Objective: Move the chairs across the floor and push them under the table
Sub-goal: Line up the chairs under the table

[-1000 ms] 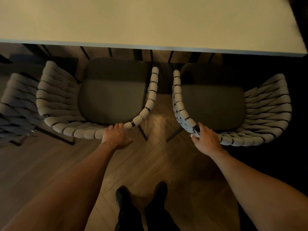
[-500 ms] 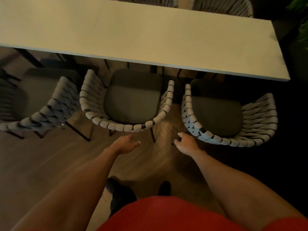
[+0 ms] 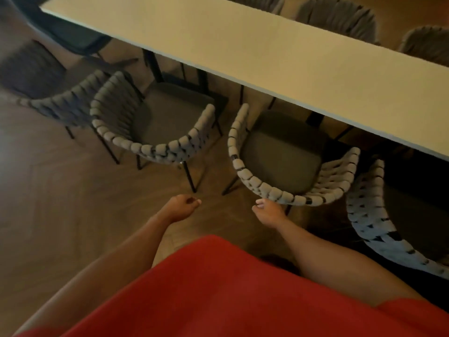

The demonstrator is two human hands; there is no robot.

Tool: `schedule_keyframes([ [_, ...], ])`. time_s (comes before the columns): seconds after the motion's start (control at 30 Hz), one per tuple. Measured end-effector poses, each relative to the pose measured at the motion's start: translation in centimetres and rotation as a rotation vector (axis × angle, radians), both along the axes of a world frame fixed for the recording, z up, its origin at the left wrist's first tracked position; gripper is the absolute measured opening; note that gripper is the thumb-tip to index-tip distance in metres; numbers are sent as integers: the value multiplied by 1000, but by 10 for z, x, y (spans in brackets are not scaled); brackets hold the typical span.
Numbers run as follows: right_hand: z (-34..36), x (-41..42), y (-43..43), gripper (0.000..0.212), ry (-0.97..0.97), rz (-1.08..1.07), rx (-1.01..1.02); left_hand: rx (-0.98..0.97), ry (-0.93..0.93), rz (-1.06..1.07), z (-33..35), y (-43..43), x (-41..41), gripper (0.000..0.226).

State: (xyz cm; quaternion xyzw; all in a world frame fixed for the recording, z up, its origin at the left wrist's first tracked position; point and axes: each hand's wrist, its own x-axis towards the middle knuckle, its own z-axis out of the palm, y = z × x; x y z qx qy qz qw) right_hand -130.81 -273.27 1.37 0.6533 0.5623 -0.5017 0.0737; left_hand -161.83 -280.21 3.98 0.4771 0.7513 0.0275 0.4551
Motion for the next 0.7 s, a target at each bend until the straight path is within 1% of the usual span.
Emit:
schedule_keyframes([
  [0.17, 6, -96, 29, 48, 24, 148, 14, 43, -29, 184, 6, -5, -74, 39],
  [0.33, -1, -164, 66, 46, 32, 219, 37, 81, -79, 328, 2, -11, -126, 36],
  [0.43, -17, -197, 85, 45, 36, 225, 27, 66, -86, 407, -2, -14, -156, 37],
  [0.53, -41, -226, 101, 45, 66, 177, -8, 30, -106, 479, -5, -13, -190, 40],
  [0.7, -67, -262, 128, 37, 72, 91, -88, -56, -74, 541, 5, 17, -250, 44],
])
